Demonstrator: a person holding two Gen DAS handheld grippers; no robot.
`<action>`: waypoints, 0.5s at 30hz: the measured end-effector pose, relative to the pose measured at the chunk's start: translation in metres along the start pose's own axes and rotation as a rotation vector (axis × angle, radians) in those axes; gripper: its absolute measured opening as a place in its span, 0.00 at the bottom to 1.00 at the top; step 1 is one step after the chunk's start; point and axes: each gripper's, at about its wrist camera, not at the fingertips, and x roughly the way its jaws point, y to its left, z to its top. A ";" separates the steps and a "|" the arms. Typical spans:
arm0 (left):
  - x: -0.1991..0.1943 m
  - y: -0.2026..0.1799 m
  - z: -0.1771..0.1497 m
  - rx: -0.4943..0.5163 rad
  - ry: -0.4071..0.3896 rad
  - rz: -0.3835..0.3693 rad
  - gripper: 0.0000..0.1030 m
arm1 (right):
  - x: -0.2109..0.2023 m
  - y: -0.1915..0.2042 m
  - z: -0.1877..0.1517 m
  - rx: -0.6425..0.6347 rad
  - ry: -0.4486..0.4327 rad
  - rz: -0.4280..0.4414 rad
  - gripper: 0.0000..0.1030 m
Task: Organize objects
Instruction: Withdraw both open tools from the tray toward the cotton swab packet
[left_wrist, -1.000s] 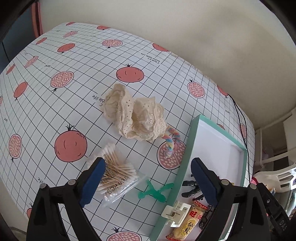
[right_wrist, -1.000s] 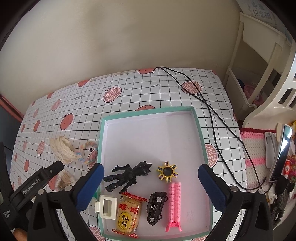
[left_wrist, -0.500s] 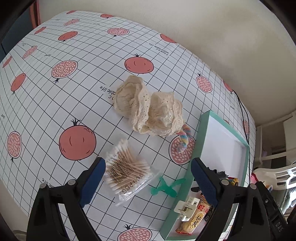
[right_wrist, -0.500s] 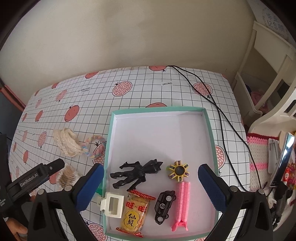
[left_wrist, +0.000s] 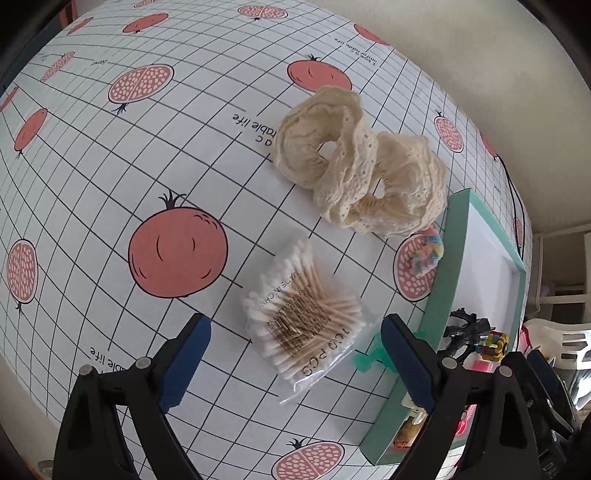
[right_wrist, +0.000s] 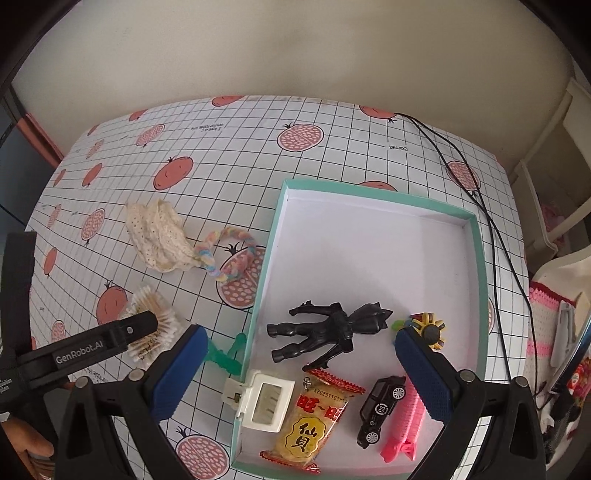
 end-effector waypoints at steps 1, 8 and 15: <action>0.003 0.002 -0.001 -0.012 0.002 -0.002 0.91 | 0.001 0.001 0.000 -0.003 0.003 -0.002 1.00; 0.013 -0.001 0.000 -0.036 -0.017 -0.028 0.91 | 0.008 0.003 -0.002 -0.008 0.020 -0.014 1.00; 0.020 -0.015 -0.006 0.035 -0.033 0.034 0.90 | 0.011 0.007 -0.002 -0.011 0.025 -0.018 1.00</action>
